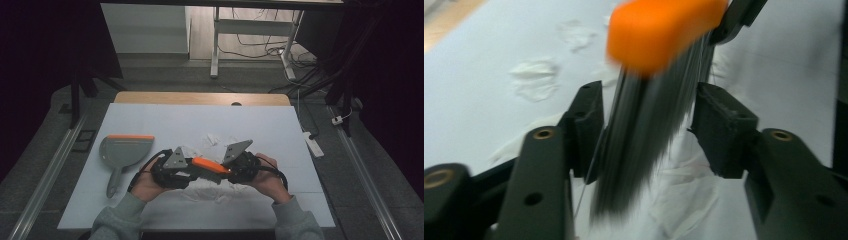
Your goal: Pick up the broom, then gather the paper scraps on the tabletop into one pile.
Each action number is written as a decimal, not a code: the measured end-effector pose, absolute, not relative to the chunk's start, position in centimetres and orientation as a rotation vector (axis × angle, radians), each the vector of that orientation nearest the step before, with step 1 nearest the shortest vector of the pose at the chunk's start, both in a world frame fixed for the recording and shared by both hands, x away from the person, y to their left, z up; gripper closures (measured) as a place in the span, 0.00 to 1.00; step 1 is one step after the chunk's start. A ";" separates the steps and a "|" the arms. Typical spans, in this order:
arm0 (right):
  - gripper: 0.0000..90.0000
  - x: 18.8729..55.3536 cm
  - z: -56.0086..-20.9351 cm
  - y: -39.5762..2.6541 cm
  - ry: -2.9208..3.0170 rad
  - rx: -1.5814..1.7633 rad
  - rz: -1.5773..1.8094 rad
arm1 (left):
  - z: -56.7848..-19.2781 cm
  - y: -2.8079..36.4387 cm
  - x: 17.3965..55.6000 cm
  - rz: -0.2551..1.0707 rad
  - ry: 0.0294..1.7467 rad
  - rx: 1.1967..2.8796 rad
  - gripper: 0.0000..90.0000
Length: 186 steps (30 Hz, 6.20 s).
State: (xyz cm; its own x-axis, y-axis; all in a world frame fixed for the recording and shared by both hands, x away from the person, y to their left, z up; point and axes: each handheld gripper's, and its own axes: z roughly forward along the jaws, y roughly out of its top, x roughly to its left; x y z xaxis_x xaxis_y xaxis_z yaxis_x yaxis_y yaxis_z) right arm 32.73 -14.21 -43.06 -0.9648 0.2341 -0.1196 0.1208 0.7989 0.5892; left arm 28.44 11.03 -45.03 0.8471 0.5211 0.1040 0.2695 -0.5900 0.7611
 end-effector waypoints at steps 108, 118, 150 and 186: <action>0.78 42.2 -43.4 -16.5 2.815 0.677 0.318 | -51.5 24.7 24.9 0.433 1.118 2.042 0.37; 0.78 44.0 -41.8 -17.3 2.686 0.781 0.444 | -51.5 24.9 24.9 0.430 1.122 2.036 0.37; 0.78 48.0 -45.1 -8.9 2.785 0.423 0.092 | -51.6 25.3 25.1 0.422 1.116 2.038 0.37; 0.78 44.9 -43.2 -6.0 2.740 0.350 0.365 | -51.8 25.2 25.1 0.416 1.117 2.047 0.37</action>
